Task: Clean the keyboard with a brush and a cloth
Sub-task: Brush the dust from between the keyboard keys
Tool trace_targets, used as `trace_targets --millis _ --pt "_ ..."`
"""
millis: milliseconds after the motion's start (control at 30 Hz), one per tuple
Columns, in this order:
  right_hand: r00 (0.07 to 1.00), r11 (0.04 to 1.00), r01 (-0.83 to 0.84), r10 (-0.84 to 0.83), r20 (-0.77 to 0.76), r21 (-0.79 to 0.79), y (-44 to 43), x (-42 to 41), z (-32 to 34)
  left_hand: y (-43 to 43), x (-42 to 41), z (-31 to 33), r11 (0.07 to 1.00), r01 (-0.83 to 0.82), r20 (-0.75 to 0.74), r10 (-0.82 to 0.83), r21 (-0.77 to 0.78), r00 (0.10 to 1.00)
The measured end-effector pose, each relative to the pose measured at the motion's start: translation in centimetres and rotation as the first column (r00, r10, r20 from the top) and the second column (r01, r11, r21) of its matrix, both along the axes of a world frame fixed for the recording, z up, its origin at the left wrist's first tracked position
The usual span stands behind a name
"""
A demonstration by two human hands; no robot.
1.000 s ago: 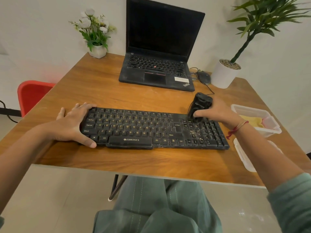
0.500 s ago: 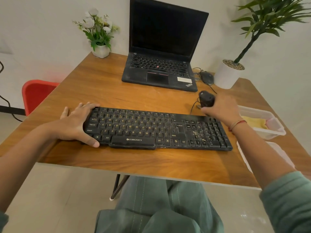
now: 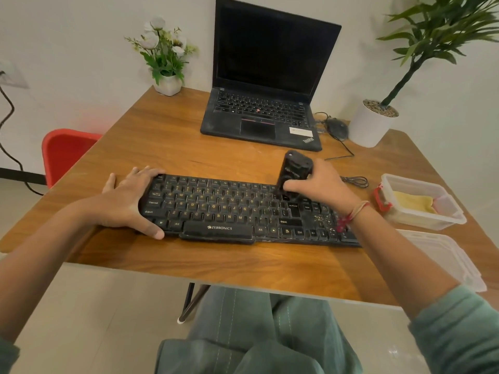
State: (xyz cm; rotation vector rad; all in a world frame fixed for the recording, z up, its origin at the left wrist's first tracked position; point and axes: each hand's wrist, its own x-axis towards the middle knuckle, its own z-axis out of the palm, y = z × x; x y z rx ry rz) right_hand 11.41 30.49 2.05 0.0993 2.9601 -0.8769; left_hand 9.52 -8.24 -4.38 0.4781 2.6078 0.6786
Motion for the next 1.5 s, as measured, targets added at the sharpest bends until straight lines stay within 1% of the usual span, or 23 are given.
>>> trace_targets --millis 33,67,100,167,200,300,367,433,533,567,633,700,733,767,833,933,1067,1133,1200,1333,1400,1467,1500 --pt "0.999 0.990 0.019 -0.013 0.047 -0.142 -0.2 0.0 0.3 0.0 0.0 0.0 1.000 -0.001 0.003 0.001 -0.001 1.000" --pt "0.998 0.983 0.044 -0.033 0.059 -0.180 -0.1 -0.1 0.4 0.1 0.0 0.1 1.000 -0.002 0.006 0.002 -0.004 1.000" --pt "0.997 0.988 0.069 -0.065 0.029 -0.140 0.3 -0.5 0.5 0.1 0.1 0.1 1.000 -0.001 0.008 0.001 -0.004 1.000" --pt "0.992 0.990 0.099 -0.090 -0.086 0.105 0.5 -0.9 0.4 0.0 0.1 0.0 1.000 -0.002 0.006 0.002 -0.002 1.000" --pt "0.992 0.984 0.079 -0.062 -0.106 0.161 0.0 -0.9 0.3 0.0 0.1 0.0 1.000 -0.001 0.004 0.001 -0.007 1.000" --pt "0.999 0.994 -0.019 0.024 -0.046 0.110 -1.0 -0.9 -0.2 0.0 0.0 0.1 1.000 -0.001 0.004 0.001 -0.016 1.000" --pt "0.999 0.994 0.030 -0.027 -0.034 0.101 0.0 -1.4 0.4 0.1 0.0 0.1 1.000 0.002 0.008 -0.001 -0.018 1.000" --pt "0.994 0.980 0.100 -0.089 -0.067 0.170 1.0 -1.7 0.6 0.1 0.0 0.1 1.000 0.004 0.008 -0.004 -0.021 1.000" --pt "1.000 1.000 0.011 -0.011 -0.002 0.020 0.1 -1.2 0.1 0.0 0.0 0.0 1.000 0.001 0.003 -0.001 -0.018 1.000" --pt "0.999 0.998 0.005 -0.003 0.036 -0.066 -0.1 -1.1 0.1 0.0 0.0 0.0 1.000 0.000 0.002 0.000 -0.019 1.000" --pt "0.996 0.992 0.041 -0.032 0.078 -0.118 0.6 -1.4 0.5 0.1 0.0 0.0 1.000 0.001 0.004 -0.001 -0.019 1.000" --pt "0.995 0.990 0.098 -0.099 0.010 0.103 1.6 -1.9 1.2 0.1 0.1 0.1 1.000 -0.003 0.006 0.003 -0.012 1.000" --pt "0.994 0.984 0.109 -0.107 -0.020 0.138 1.8 -2.0 1.2 0.0 0.1 0.0 1.000 -0.005 0.004 0.005 -0.005 1.000" --pt "0.996 0.991 0.087 -0.086 -0.007 0.099 1.5 -2.0 1.1 0.0 0.1 0.0 1.000 -0.006 0.003 0.006 0.000 1.000" --pt "0.997 0.997 -0.026 0.031 0.068 -0.077 0.2 -1.8 0.7 0.0 0.0 0.0 1.000 -0.006 0.001 0.006 0.005 1.000" --pt "0.987 0.990 -0.027 0.049 0.152 -0.141 0.5 -2.3 1.2 0.0 0.1 0.0 1.000 -0.003 0.004 0.003 -0.013 1.000" --pt "0.992 0.997 -0.016 0.006 0.125 0.080 2.0 -3.3 2.3 0.1 0.2 0.1 1.000 -0.005 0.006 0.005 -0.018 1.000" --pt "0.980 0.994 -0.107 0.106 0.171 -0.005 0.8 -2.9 2.2 0.1 0.1 0.1 1.000 -0.003 0.003 0.003 -0.016 1.000" --pt "0.972 0.986 -0.168 0.168 0.164 -0.012 -0.3 -2.6 2.0 0.0 0.1 0.1 1.000 -0.003 0.000 0.003 -0.011 1.000" --pt "0.961 0.987 -0.153 0.158 0.228 -0.041 1.3 -2.2 3.0 0.1 0.1 0.0 1.000 -0.006 -0.002 0.006 -0.009 1.000" --pt "0.966 0.990 -0.131 0.114 0.231 0.058 3.1 -1.6 4.1 0.0 0.0 -0.1 1.000 -0.007 -0.009 0.007 -0.003 1.000" --pt "0.985 0.978 -0.073 0.039 0.170 0.198 4.9 -1.0 4.5 -0.1 0.0 -0.1 1.000 -0.007 -0.012 0.007 -0.001 1.000" --pt "0.992 0.975 -0.027 -0.002 0.129 0.221 5.7 -0.8 4.3 -0.1 -0.1 -0.1 1.000 -0.005 -0.013 0.005 -0.002 1.000"
